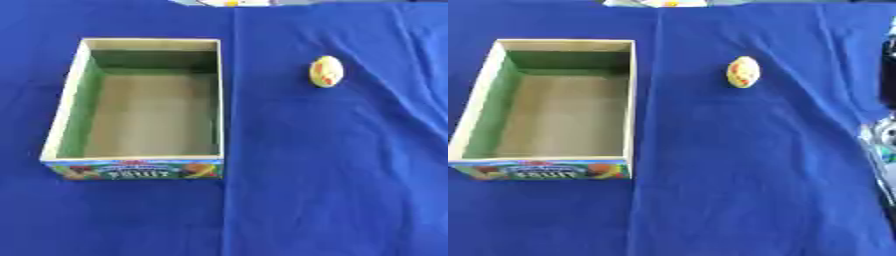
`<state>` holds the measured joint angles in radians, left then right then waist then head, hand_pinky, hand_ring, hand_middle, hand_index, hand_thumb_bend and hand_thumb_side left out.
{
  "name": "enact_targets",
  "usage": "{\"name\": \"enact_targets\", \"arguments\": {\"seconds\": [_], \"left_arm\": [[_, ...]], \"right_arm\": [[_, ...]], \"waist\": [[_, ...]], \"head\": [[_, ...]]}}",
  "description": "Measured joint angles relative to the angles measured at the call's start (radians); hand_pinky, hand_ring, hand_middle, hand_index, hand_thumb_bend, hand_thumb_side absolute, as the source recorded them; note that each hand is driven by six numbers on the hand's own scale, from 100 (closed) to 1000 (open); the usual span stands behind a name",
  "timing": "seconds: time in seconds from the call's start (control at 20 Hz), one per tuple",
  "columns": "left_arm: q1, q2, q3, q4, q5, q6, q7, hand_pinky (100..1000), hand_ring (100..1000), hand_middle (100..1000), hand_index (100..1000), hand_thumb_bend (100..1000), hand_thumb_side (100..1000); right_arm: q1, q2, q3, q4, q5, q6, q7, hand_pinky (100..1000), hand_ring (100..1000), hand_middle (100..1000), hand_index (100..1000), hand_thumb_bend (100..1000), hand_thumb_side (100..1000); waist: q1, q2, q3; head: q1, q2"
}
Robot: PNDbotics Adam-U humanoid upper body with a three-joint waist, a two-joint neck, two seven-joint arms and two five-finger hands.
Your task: Pick up objects on the table and place them in the box.
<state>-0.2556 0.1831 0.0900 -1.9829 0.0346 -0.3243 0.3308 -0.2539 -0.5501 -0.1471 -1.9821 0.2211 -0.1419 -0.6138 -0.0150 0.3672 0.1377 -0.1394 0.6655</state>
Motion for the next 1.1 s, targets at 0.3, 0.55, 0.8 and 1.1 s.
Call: {"name": "enact_targets", "arguments": {"seconds": [0.3, 0.55, 0.8, 1.1], "left_arm": [[0.000, 0.000, 0.000, 0.000, 0.000, 0.000, 0.000, 577, 839, 831, 775, 100, 1000], [0.000, 0.000, 0.000, 0.000, 0.003, 0.001, -0.002, 577, 839, 831, 775, 100, 1000], [0.000, 0.000, -0.006, 0.000, 0.007, 0.000, -0.005, 577, 839, 831, 775, 100, 1000], [0.000, 0.000, -0.009, 0.000, 0.008, 0.000, -0.012, 577, 839, 831, 775, 100, 1000]], "right_arm": [[0.000, -0.001, 0.000, 0.000, -0.001, 0.000, 0.004, 771, 684, 600, 825, 100, 887], [-0.024, -0.054, 0.017, 0.000, 0.005, 0.011, 0.033, 776, 698, 614, 832, 100, 842], [-0.093, -0.150, 0.041, 0.000, 0.046, 0.036, 0.088, 778, 713, 631, 836, 100, 714], [-0.162, -0.283, 0.097, 0.000, 0.113, 0.110, 0.174, 813, 760, 701, 862, 100, 724]], "waist": [[0.000, -0.005, 0.005], [0.000, -0.010, 0.009], [0.000, -0.011, 0.017], [0.000, -0.012, 0.029]], "head": [[0.001, 0.000], [0.000, 0.000], [-0.001, 0.000], [-0.025, 0.001]]}}
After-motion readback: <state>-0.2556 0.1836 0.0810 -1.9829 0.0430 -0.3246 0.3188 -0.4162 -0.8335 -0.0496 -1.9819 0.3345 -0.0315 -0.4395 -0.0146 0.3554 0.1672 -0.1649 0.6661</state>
